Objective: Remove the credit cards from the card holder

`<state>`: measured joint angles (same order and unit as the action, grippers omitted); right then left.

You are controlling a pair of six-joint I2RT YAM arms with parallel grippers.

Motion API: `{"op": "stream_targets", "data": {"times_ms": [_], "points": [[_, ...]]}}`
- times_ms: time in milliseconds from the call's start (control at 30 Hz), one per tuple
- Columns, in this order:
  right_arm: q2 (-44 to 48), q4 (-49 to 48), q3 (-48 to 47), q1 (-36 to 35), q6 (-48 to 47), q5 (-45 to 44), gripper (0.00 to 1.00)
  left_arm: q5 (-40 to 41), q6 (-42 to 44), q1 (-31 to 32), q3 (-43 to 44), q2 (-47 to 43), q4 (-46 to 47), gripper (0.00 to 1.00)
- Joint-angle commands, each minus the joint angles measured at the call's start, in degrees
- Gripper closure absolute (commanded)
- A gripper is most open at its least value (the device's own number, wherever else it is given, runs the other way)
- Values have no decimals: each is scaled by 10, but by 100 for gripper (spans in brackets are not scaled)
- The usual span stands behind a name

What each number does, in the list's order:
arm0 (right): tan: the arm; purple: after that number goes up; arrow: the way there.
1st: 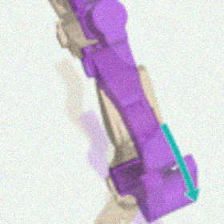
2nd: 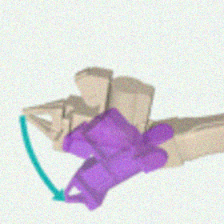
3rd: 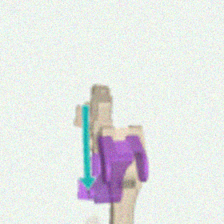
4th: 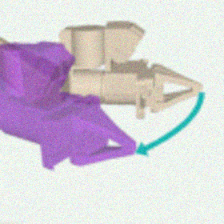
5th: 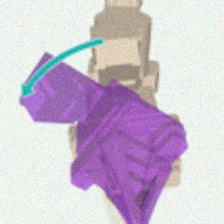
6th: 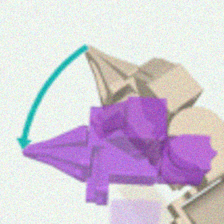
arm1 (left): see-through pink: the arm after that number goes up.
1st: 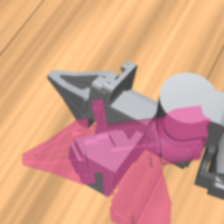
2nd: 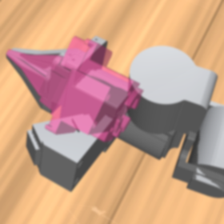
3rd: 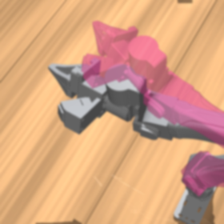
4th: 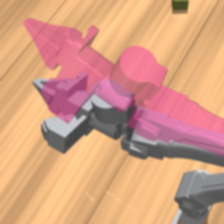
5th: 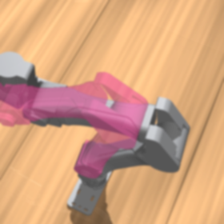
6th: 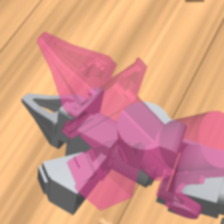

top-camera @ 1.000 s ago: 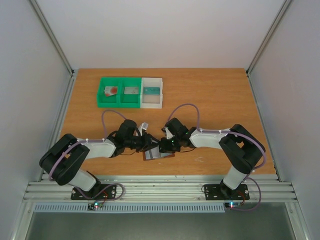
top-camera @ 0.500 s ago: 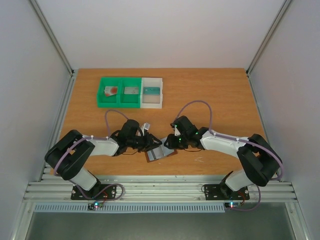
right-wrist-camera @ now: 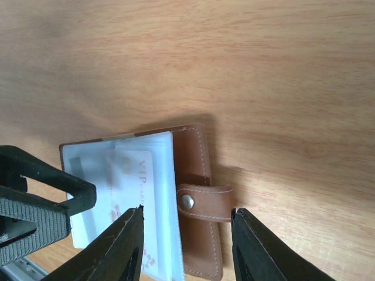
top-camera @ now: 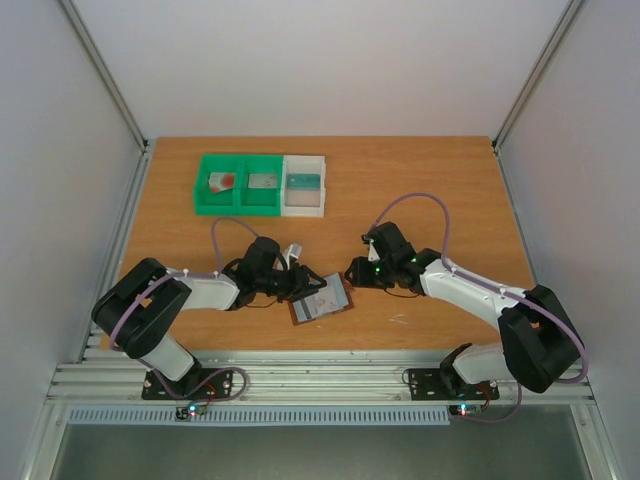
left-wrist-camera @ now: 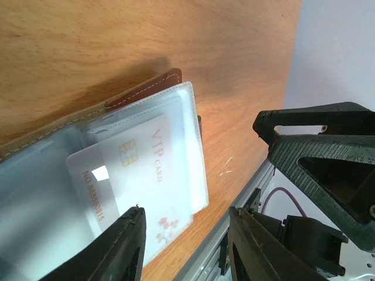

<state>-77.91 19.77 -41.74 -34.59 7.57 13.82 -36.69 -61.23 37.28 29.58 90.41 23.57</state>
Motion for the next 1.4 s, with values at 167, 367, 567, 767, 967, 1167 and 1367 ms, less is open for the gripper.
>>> {"op": "stream_targets", "data": {"times_ms": [167,367,567,767,967,1167,1367], "points": [[7,6,-3,1,-14,40,61,10,24,3,16,-13,-5,59],[-1,-4,-4,0,-6,77,64,39,50,3,11,-21,-54,61],[-12,-18,-12,-3,11,133,71,58,61,3,4,-20,-69,65],[-70,-25,-29,-19,4,158,69,93,101,-2,12,-14,-124,68],[-142,10,-41,-21,-12,98,79,125,142,-13,23,-19,-187,68],[-166,22,-18,-21,-15,65,88,142,179,-15,41,-37,-233,68],[-158,1,-5,-21,-8,77,91,90,121,-13,13,-36,-131,68]]}}
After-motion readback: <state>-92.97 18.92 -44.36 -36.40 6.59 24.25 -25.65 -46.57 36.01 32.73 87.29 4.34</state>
